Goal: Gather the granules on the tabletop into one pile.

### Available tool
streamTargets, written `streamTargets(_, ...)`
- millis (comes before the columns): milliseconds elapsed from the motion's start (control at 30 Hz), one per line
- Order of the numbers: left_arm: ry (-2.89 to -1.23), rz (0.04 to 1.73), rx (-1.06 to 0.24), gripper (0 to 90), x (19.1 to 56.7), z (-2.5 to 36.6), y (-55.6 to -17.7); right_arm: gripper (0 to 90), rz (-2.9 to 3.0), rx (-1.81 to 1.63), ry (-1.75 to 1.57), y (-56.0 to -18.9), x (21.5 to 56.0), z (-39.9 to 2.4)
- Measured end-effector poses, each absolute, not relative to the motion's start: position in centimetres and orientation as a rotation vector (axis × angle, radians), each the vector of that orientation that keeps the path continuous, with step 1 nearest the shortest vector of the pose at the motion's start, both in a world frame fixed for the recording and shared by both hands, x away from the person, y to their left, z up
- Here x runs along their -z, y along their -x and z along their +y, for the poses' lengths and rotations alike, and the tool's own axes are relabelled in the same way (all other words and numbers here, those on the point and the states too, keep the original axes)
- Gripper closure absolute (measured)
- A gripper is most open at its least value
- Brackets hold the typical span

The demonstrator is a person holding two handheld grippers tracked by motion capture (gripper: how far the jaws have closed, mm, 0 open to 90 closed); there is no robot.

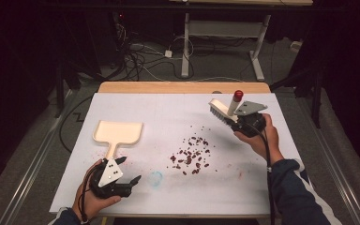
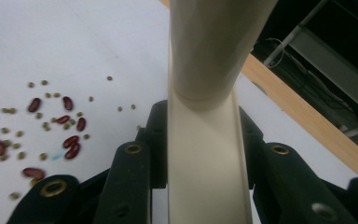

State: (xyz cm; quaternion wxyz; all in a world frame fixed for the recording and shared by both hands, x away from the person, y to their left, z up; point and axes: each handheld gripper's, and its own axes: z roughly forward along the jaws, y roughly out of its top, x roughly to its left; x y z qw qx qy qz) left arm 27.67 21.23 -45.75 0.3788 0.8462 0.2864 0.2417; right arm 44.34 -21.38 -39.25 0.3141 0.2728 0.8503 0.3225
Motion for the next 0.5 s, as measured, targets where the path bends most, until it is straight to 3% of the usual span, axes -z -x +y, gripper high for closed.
streamTargets(267, -2.162, 0.743, -0.599, 20.2, 45.8, 21.4, -27.5, 67.9, 2.245, -0.685, -0.693, -47.3, 42.3, -17.8)
streamTargets(500, -2.165, 0.738, -0.593, 20.3, 45.8, 21.5, -27.5, 67.8, 2.291, -0.690, -0.648, -47.4, 43.9, -15.3)
